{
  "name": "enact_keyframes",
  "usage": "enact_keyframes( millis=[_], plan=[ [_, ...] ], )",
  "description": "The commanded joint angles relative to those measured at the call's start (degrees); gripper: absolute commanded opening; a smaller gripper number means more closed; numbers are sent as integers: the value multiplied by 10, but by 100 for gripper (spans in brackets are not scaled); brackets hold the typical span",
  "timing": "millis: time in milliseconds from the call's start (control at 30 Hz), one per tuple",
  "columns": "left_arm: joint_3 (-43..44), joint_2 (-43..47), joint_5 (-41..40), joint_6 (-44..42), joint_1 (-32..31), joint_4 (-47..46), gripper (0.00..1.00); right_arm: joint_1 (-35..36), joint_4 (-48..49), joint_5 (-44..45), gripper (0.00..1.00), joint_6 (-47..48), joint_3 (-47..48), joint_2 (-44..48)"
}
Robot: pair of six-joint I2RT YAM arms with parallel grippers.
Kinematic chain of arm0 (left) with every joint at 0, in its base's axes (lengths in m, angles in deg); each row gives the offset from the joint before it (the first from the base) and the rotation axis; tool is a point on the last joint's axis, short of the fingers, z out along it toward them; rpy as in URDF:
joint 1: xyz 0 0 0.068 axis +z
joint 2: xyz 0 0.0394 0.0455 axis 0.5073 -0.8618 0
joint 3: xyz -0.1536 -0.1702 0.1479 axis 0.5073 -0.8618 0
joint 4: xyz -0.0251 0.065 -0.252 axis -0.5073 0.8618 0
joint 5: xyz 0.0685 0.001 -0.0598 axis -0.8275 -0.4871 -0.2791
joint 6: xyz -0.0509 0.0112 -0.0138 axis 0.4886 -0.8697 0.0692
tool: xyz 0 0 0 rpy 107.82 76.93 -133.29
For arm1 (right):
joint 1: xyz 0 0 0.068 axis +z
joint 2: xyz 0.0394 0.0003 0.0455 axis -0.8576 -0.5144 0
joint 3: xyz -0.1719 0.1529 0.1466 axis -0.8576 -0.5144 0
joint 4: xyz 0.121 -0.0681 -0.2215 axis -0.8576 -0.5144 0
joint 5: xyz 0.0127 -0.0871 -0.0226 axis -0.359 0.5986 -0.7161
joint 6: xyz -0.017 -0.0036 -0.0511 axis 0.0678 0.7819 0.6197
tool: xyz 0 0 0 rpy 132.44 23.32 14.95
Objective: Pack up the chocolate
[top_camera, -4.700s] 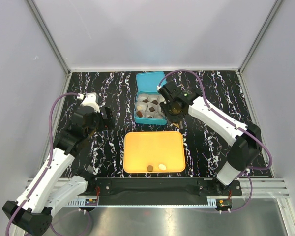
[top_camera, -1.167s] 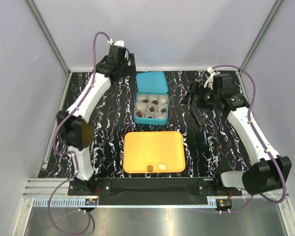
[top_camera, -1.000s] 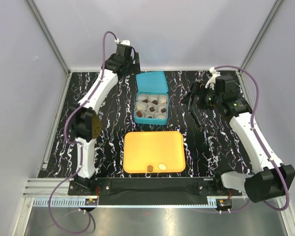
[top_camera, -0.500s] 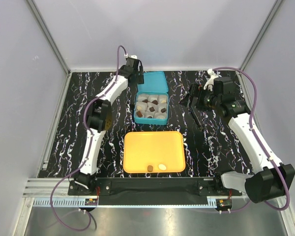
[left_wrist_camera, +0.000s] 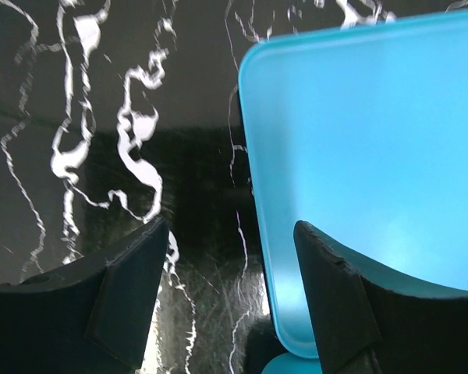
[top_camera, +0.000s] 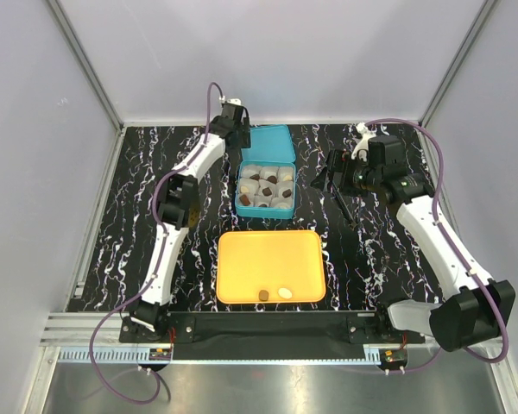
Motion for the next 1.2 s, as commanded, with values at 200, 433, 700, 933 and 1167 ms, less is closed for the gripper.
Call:
enact_keyframes(
  millis=[200,433,700,933,1167],
  plan=[
    [51,-13,55,-26,12,1,74,8,6,0,100,7,32,5],
    [46,-19,95,2,26,48,70,14,4,-2,100,6,39,11],
    [43,-19,75,12,27,62,68,17,1,-3,100,7,41,16],
    [42,-16,15,-1,33,97,66,20,-4,0,100,8,41,23],
    [-4,6,-10,22,66,105,66,22,-2,1,100,8,42,26]
  ],
)
